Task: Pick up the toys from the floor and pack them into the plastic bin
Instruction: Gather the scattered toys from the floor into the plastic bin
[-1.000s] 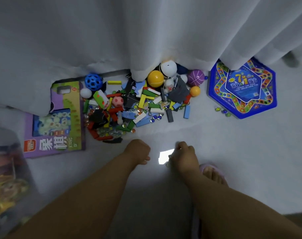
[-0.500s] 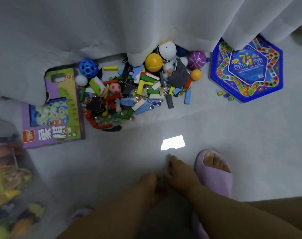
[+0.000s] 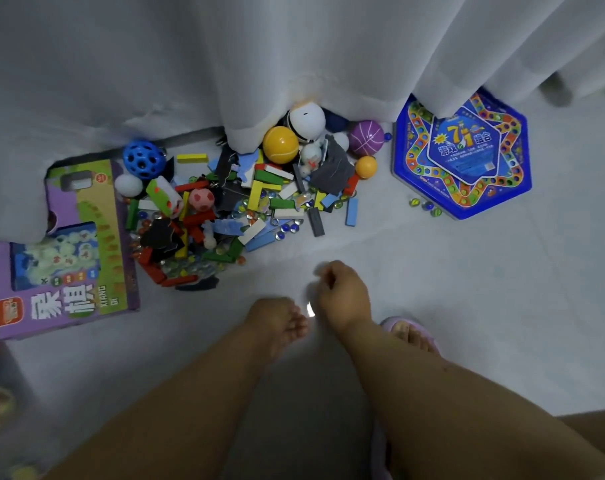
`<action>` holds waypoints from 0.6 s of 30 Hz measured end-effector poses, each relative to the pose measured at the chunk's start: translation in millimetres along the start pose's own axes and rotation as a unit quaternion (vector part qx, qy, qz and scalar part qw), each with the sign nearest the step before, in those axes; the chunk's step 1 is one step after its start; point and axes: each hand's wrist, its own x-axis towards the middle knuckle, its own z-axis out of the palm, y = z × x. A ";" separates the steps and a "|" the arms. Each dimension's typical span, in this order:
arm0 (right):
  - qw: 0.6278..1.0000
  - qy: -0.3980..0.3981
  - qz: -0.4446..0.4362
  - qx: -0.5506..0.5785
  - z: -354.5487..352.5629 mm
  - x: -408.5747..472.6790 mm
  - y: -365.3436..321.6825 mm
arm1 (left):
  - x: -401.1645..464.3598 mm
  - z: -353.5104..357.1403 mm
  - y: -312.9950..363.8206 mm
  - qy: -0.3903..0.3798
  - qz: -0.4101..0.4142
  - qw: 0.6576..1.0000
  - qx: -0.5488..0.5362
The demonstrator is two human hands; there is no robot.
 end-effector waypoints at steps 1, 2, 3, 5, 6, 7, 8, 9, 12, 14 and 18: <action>0.998 0.063 0.023 0.003 -12.0 16.4 -4.5 | -2.3 4.5 14.3 -0.019 0.022 0.999 -0.016; 0.992 0.118 0.044 -0.002 -25.1 33.3 -7.8 | -5.1 9.4 28.7 -0.038 0.038 0.998 -0.034; 0.984 0.164 0.064 -0.013 -39.1 49.1 -10.4 | -5.9 14.4 41.3 -0.061 0.054 0.996 -0.048; 0.969 0.226 0.087 -0.042 -68.2 75.9 -12.6 | -5.4 24.5 61.1 -0.103 0.075 0.990 -0.067; 0.964 0.241 0.084 -0.074 -81.6 86.9 -10.8 | -5.7 29.0 68.6 -0.118 0.081 0.987 -0.072; 0.959 0.242 0.080 -0.122 -93.9 95.6 -7.9 | -3.6 33.6 74.1 -0.128 0.085 0.985 -0.078; 0.954 0.231 0.081 -0.174 -103.8 103.7 -2.7 | -2.2 37.2 78.6 -0.135 0.084 0.983 -0.087; 0.949 0.211 0.091 -0.216 -111.2 110.6 3.7 | -0.8 40.2 82.3 -0.138 0.081 0.982 -0.097; 0.946 0.159 0.109 -0.261 -122.7 123.4 22.3 | 2.0 43.5 87.5 -0.136 0.071 0.981 -0.119; 0.952 0.147 0.086 -0.255 -125.9 128.8 26.4 | 4.9 41.6 88.1 -0.128 0.070 0.981 -0.125; 0.967 0.135 0.020 -0.216 -120.5 135.4 21.6 | 12.5 37.0 87.0 -0.106 0.058 0.983 -0.139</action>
